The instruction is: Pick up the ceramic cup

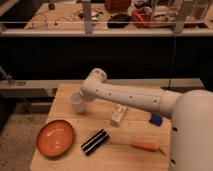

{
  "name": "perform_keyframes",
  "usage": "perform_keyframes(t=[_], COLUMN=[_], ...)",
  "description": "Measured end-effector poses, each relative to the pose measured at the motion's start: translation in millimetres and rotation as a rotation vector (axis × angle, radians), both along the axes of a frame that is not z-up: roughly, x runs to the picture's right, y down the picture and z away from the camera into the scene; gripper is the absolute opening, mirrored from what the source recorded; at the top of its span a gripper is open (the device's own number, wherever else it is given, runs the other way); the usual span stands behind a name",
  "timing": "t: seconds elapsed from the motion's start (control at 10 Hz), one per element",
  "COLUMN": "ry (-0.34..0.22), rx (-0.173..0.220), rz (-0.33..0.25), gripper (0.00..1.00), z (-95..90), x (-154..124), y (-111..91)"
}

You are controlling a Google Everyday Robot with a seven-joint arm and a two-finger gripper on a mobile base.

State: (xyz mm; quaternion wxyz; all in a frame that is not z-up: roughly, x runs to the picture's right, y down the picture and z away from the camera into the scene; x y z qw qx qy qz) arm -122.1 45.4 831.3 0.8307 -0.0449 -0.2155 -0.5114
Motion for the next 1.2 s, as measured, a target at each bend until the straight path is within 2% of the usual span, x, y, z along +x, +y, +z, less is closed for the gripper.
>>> perform_keyframes(t=[1.2], ry=[-0.038], rx=[0.02], rz=[-0.018], gripper=[0.0], z=[-1.1], x=[4.1], y=[-3.3])
